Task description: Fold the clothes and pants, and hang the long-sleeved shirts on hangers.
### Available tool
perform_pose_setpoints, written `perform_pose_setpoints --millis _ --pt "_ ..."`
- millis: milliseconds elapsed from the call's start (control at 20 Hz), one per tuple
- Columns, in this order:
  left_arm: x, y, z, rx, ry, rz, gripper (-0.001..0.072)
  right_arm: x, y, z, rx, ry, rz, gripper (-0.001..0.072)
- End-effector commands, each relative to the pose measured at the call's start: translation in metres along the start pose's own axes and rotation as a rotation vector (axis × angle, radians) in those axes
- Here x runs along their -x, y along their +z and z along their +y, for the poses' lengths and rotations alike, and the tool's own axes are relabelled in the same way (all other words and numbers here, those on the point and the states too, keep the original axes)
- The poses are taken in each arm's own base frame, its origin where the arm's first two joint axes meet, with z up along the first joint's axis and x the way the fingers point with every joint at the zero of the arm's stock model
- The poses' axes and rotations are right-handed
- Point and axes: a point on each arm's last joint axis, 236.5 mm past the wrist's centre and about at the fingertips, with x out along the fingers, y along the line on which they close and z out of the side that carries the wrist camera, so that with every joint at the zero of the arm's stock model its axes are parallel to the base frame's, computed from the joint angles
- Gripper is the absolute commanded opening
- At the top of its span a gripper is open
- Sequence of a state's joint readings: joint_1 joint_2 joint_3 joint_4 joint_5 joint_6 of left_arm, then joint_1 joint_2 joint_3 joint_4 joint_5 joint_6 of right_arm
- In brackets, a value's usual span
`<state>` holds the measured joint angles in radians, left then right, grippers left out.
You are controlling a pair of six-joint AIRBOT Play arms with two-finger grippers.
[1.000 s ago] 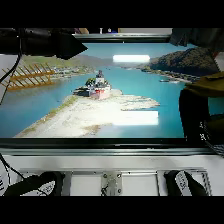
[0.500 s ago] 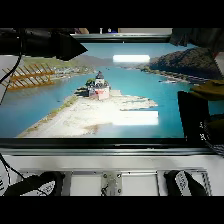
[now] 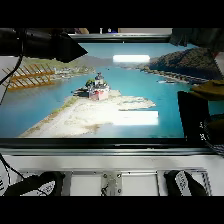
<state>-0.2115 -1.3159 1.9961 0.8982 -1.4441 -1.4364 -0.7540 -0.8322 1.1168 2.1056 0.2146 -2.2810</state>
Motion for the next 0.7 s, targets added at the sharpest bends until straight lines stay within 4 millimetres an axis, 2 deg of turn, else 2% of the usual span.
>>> perform_pose_setpoints --millis 0,400,650 --pt "0.000 -0.006 -0.001 0.000 -0.003 0.025 0.0020 0.000 0.001 0.000 0.000 -0.001 -0.001 0.0016" --pt "0.000 -0.014 -0.002 0.000 -0.010 0.060 0.0020 -0.008 -0.015 0.000 0.004 -0.013 0.014 0.0016" --pt "0.000 -0.014 -0.003 0.019 -0.010 0.060 0.0020 -0.020 -0.014 -0.004 0.006 -0.037 -0.007 0.0016"
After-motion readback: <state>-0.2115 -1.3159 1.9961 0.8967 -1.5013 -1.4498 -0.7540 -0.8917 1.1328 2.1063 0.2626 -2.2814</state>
